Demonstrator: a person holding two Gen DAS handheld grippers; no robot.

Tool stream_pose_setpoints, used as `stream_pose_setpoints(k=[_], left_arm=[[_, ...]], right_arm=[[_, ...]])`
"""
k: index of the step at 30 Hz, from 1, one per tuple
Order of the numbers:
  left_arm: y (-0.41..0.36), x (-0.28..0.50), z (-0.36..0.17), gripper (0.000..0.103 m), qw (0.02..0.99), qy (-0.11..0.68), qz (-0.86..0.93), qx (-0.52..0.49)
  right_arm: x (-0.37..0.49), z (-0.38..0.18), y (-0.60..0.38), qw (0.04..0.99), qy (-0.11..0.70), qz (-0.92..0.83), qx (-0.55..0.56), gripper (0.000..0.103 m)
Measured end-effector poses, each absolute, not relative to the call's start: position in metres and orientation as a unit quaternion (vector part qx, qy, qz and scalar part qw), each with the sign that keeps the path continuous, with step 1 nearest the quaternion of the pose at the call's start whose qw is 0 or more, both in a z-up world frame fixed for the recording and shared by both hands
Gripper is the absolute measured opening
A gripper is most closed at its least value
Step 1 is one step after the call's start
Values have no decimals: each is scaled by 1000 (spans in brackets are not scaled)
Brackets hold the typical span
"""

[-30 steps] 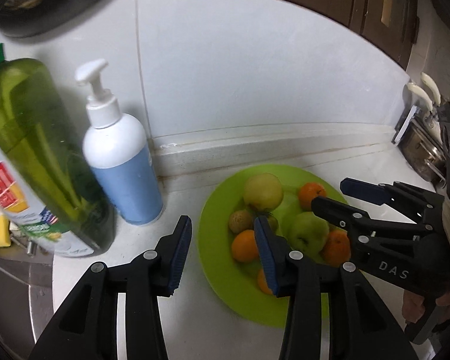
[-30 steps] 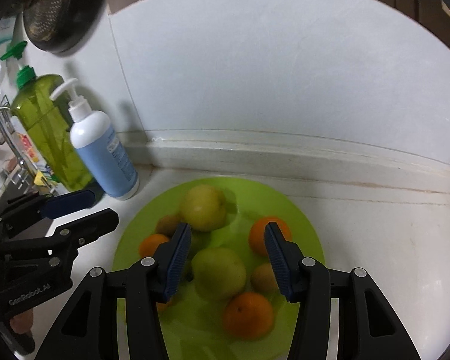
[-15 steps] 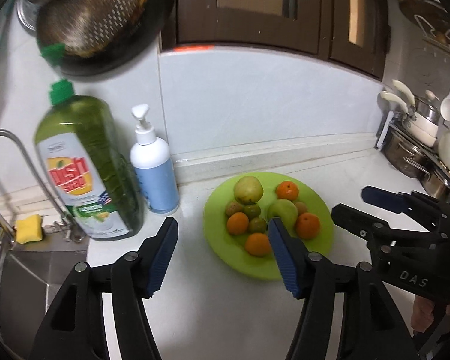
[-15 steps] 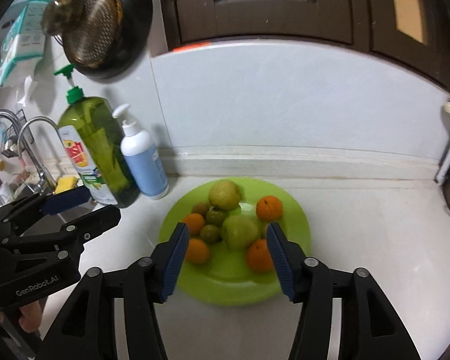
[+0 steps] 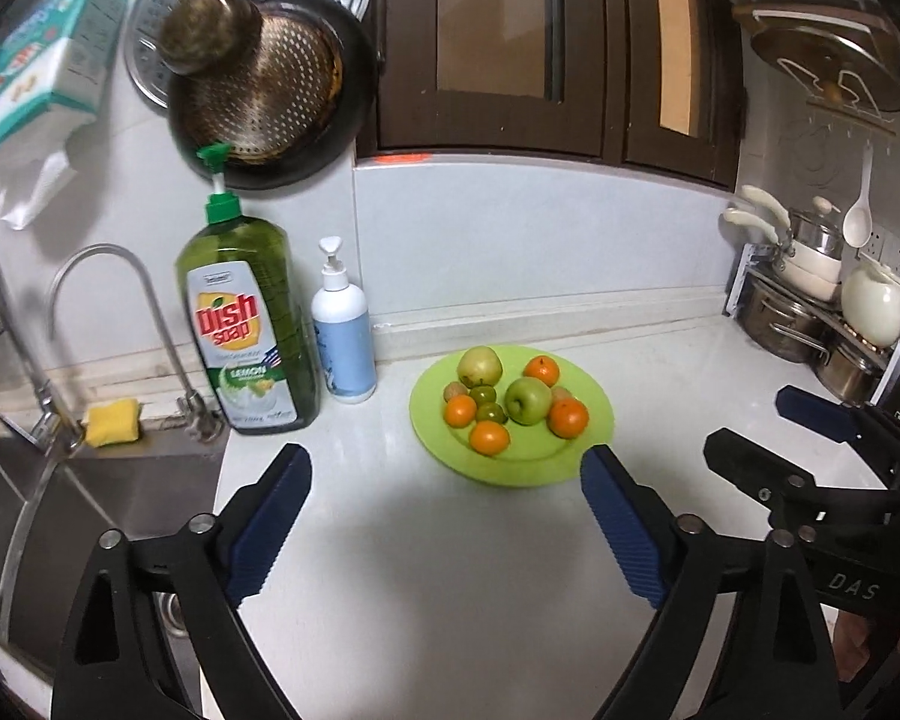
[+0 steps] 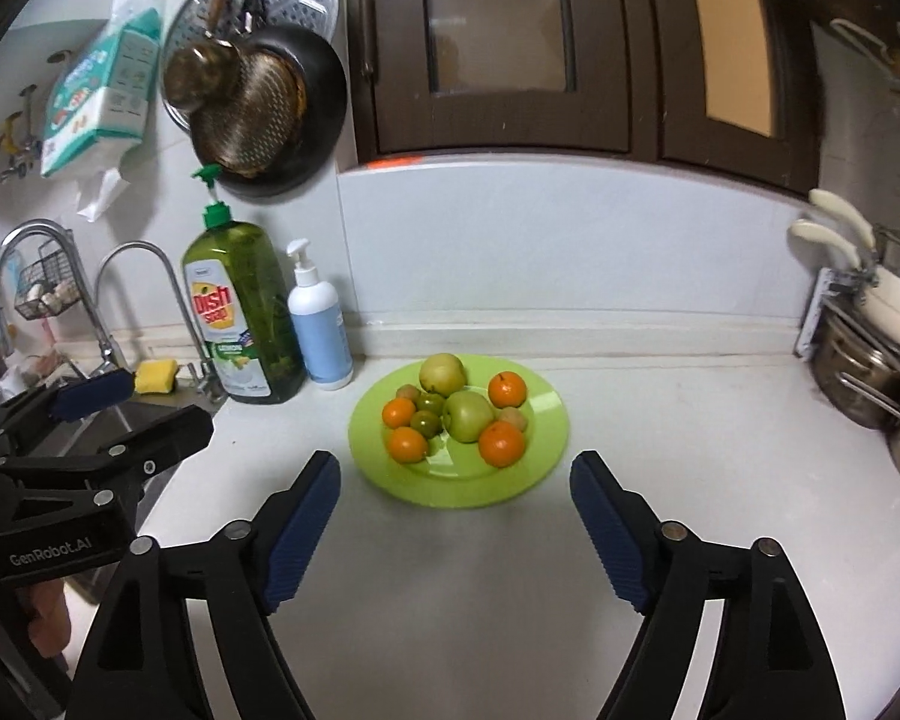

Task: Organize fruits

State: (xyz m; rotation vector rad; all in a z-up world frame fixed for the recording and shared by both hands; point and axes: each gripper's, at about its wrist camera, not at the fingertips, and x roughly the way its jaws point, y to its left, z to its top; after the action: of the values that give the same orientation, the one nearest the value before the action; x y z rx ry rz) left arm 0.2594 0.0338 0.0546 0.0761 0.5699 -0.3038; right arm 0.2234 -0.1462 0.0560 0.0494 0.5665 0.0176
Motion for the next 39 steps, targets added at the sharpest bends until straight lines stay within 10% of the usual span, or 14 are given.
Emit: stream_pose_setpoints(k=[39], left_arm=[[11,33,74,103,966,237,-95,29]], right_arm=[[14,73,-187,968,246,25,26,90]])
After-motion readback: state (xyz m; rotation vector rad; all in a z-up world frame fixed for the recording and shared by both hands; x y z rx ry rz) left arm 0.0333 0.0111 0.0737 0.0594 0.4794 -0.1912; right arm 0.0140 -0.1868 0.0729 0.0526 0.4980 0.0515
